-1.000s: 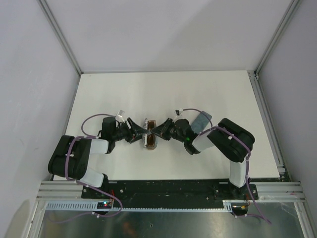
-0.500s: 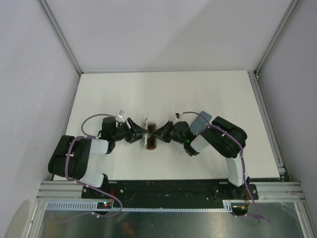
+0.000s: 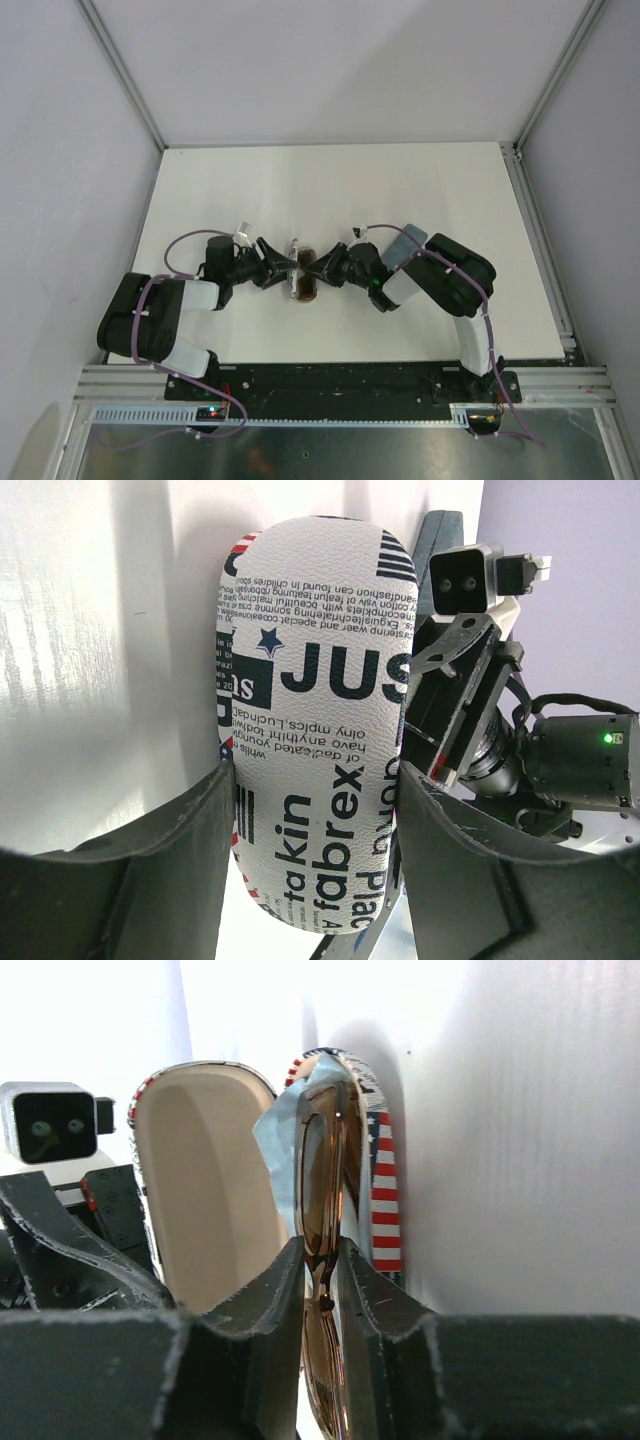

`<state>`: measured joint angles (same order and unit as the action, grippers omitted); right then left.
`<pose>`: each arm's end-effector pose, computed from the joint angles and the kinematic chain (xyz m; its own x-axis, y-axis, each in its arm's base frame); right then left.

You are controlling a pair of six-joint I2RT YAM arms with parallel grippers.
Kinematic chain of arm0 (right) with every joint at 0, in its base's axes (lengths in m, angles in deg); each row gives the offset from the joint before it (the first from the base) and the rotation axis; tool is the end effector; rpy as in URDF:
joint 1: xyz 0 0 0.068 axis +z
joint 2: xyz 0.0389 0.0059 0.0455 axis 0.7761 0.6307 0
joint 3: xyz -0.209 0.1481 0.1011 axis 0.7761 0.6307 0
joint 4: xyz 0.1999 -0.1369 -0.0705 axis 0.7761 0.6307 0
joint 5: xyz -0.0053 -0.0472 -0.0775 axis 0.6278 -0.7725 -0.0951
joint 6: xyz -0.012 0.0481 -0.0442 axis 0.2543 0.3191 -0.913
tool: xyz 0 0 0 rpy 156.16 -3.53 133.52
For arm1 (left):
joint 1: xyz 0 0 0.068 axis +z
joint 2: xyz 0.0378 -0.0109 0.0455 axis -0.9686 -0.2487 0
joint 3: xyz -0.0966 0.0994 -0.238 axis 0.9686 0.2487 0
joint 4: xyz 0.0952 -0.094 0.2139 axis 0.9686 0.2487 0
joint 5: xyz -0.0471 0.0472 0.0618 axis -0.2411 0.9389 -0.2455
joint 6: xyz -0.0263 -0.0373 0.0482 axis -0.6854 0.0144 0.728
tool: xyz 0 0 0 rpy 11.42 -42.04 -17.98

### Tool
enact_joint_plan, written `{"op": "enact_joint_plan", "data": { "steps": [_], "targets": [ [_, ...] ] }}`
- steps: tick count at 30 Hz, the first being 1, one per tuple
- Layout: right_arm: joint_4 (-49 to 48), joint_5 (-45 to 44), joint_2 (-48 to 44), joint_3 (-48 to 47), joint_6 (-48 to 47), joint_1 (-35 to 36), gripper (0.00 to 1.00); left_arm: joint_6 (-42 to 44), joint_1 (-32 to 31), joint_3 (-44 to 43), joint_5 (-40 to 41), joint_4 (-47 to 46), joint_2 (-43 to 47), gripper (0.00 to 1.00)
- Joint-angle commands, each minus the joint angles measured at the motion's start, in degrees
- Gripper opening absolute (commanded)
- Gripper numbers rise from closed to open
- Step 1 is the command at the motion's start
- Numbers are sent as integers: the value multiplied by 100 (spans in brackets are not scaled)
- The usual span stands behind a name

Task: Organize the sunglasses
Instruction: Place the sunglasses in the sunglasses case.

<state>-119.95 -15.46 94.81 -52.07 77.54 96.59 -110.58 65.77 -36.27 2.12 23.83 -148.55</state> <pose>0.2629 0.2799 0.1020 -0.8301 0.5033 -0.2402 -0.0290 0.3911 0.9199 0.2409 -0.0755 0.1314 -0.8408 -0.4902 -0.2297 -0.0318 0.4683 -0.8830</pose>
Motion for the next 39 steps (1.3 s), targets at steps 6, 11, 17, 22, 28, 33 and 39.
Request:
{"op": "enact_joint_plan", "data": {
  "steps": [6,11,17,22,28,33,39],
  "targets": [
    [805,-367,-518,-121,-393,27,36,85,-31,85,-28,-181,91,42],
    [863,-389,-644,-120,-452,27,39,103,-36,94,13,-177,120,43],
    [1265,-498,-936,-116,-676,8,42,140,-28,83,75,-124,133,42],
    [1681,-612,-1243,-101,-946,-45,43,187,-29,78,120,-68,136,42],
    [2088,-764,-1564,-27,-1244,-60,38,244,-28,55,152,7,148,42],
    [2375,-802,-1666,10,-1448,-46,12,313,-29,31,186,100,163,42],
    [2492,-803,-1823,196,-1564,-72,2,702,-69,-197,521,756,252,41]
  ]
}}
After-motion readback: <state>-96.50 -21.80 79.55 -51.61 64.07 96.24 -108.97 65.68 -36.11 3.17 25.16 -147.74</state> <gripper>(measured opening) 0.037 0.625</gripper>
